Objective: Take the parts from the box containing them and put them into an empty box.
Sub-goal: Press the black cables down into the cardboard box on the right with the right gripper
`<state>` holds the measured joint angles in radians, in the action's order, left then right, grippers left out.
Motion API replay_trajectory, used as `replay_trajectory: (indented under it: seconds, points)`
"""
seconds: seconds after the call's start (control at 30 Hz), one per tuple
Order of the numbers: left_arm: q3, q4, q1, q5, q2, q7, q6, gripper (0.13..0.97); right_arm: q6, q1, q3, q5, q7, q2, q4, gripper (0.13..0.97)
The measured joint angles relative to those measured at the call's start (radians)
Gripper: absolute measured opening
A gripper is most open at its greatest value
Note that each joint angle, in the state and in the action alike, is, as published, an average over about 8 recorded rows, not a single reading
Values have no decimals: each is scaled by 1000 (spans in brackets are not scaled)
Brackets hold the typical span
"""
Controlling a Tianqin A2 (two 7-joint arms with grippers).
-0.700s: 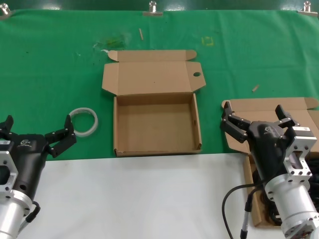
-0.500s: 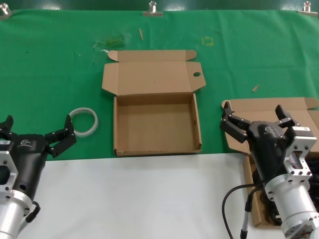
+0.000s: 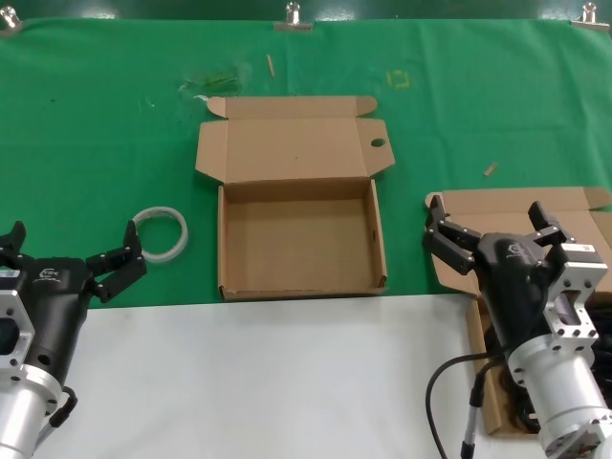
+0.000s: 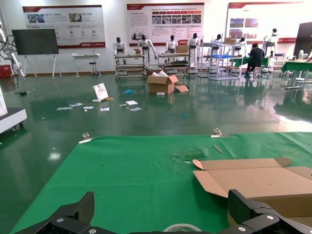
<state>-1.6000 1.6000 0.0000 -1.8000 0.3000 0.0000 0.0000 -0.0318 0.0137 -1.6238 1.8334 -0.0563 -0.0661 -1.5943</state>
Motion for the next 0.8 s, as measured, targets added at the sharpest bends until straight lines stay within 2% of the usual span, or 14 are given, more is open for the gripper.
replay_trajectory:
  seconds: [0.17, 0.33, 0.53, 0.8]
  points:
    - [0, 0, 0, 0, 0, 0, 0, 965, -51, -10, -25, 20, -32, 0, -11, 966]
    - [0, 0, 0, 0, 0, 0, 0, 965, -159, -26, -75, 94, -133, 0, -37, 966]
    - [0, 0, 0, 0, 0, 0, 0, 965, -327, -49, -132, 230, -333, 0, -80, 966]
    - [0, 0, 0, 0, 0, 0, 0, 965, -568, -83, -171, 415, -657, 0, -156, 966]
